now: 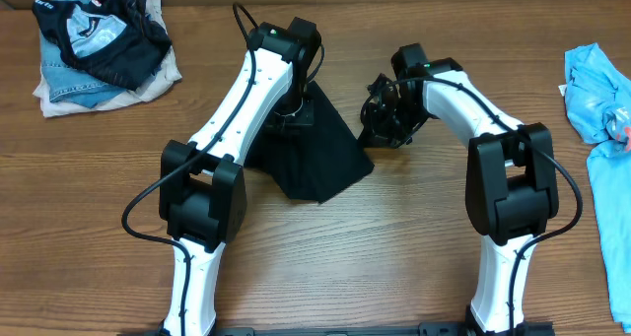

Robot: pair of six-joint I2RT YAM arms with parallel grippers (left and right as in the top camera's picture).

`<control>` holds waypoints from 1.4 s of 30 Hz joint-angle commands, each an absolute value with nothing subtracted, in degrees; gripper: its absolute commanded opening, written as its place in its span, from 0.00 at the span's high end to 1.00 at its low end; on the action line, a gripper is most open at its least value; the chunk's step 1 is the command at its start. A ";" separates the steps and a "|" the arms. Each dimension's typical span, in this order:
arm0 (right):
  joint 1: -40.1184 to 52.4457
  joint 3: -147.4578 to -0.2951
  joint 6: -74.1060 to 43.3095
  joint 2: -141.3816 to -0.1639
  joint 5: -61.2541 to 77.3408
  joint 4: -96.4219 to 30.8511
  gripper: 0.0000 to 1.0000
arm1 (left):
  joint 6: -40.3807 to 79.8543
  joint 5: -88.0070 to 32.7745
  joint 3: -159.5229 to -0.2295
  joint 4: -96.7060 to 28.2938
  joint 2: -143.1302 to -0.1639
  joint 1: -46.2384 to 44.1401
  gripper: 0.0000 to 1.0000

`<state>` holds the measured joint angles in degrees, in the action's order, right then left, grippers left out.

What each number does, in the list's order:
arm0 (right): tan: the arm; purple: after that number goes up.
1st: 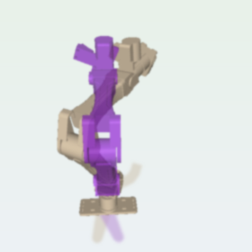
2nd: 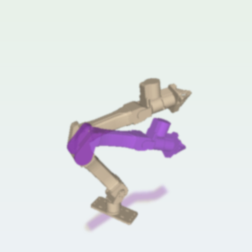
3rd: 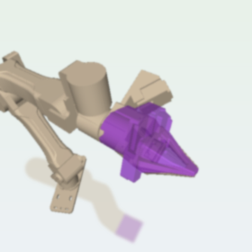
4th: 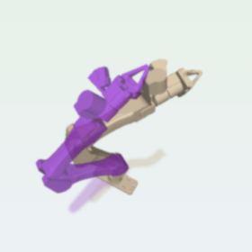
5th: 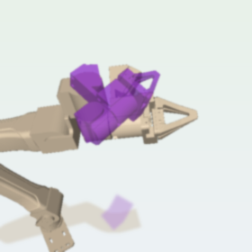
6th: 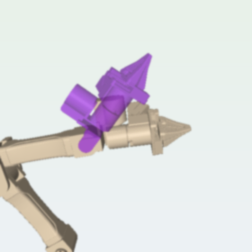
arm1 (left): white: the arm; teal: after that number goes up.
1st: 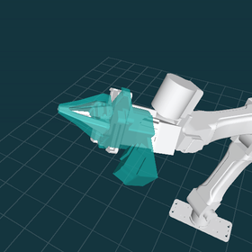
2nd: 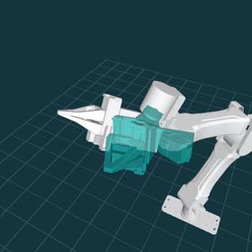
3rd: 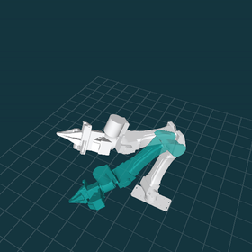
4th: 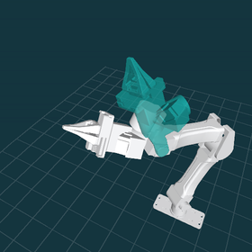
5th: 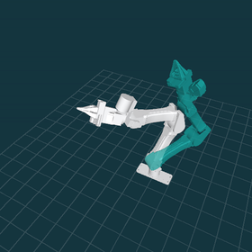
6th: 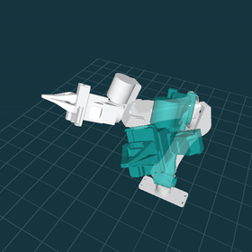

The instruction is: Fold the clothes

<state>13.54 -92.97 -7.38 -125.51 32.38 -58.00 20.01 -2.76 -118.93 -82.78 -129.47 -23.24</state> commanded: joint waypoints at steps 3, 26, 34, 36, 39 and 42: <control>15.14 -91.85 -9.96 -124.49 31.97 -56.47 0.96 | 20.58 -12.99 -120.01 -80.88 -130.08 -23.33 0.96; 10.46 -108.62 -9.15 -123.85 21.71 -62.76 0.96 | 19.73 -14.66 -120.01 -79.48 -130.08 -23.22 0.96; 9.80 -104.07 -7.05 -126.41 17.69 -59.35 0.96 | 19.75 -17.72 -120.01 -78.89 -130.08 -23.22 0.96; 10.04 -103.15 -7.03 -127.74 19.18 -58.74 0.96 | 19.75 -18.09 -120.01 -78.83 -130.08 -23.22 0.96; 10.66 -102.30 -7.05 -129.56 20.47 -58.39 0.96 | 19.75 -18.11 -120.01 -78.87 -130.08 -23.31 0.96; 11.49 -102.30 -7.27 -131.13 21.12 -58.57 0.96 | 19.73 -18.79 -120.01 -78.87 -130.08 -23.31 0.96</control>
